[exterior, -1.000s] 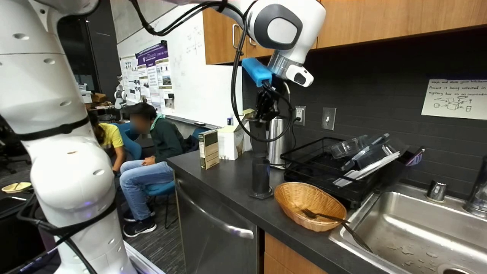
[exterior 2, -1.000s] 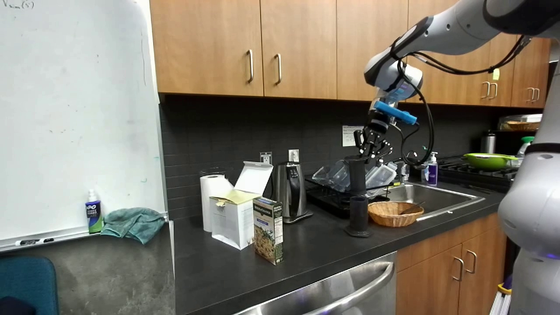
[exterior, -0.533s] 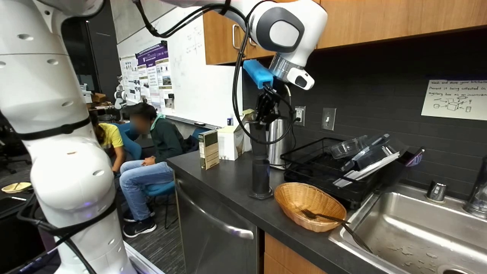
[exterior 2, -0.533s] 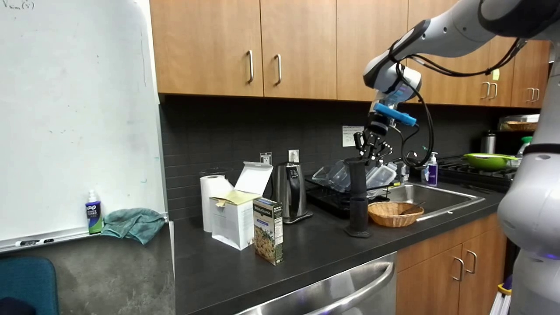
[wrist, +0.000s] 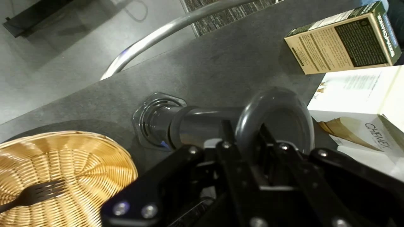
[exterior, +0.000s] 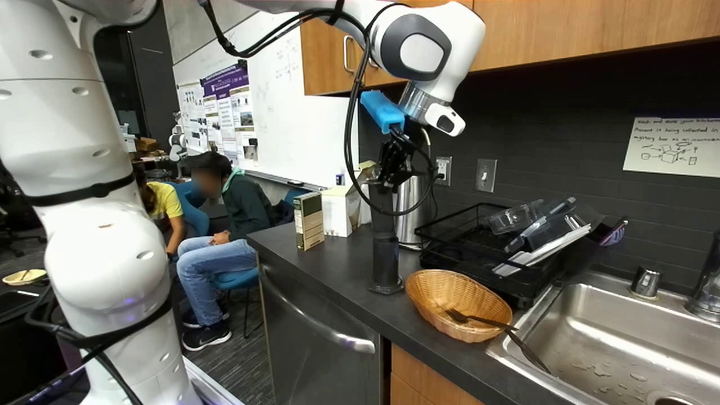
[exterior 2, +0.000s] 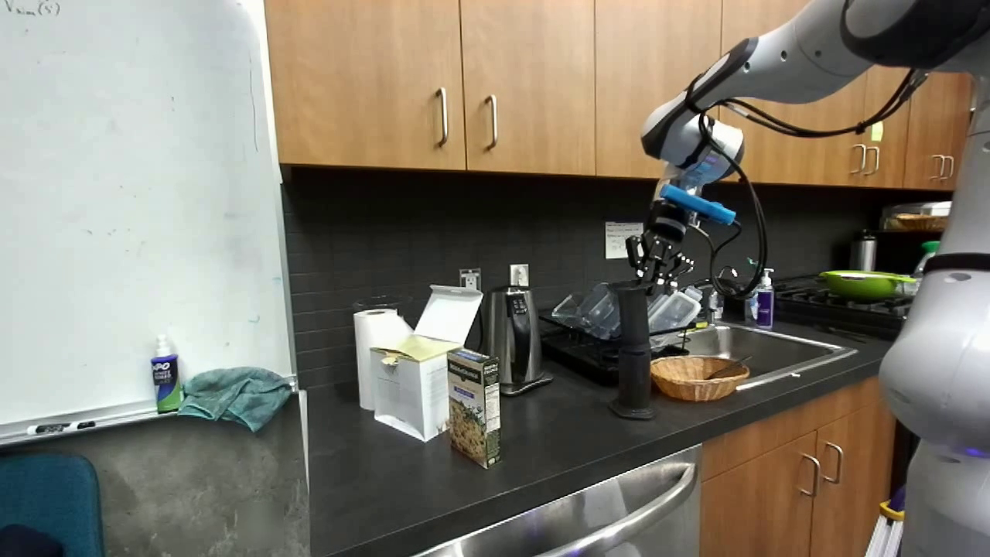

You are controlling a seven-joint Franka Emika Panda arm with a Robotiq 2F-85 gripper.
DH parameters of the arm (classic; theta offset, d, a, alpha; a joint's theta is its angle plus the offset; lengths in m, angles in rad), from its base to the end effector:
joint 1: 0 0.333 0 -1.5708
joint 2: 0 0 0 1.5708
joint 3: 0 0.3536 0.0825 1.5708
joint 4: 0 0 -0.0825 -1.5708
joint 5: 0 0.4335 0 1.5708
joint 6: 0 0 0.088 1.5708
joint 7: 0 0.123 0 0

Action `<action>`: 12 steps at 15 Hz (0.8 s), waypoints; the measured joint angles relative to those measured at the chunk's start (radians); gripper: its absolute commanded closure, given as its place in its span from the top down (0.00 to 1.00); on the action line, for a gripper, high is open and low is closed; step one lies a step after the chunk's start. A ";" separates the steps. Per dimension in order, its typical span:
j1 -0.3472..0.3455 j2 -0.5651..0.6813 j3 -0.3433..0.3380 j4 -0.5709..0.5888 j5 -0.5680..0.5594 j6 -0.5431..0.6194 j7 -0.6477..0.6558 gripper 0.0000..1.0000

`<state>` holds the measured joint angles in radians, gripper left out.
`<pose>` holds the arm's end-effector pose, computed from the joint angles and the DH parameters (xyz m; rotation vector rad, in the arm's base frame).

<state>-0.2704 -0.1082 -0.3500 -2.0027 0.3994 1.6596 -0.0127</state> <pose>0.4639 -0.2829 0.5002 -2.5021 0.8941 0.1290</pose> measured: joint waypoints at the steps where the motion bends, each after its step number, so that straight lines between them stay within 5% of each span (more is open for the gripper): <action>1: 0.000 0.001 0.000 0.000 0.000 0.000 0.000 0.05; 12: -0.002 0.014 0.000 0.000 0.000 -0.002 0.000 0.05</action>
<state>-0.2721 -0.0938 -0.3499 -2.0025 0.3995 1.6580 -0.0127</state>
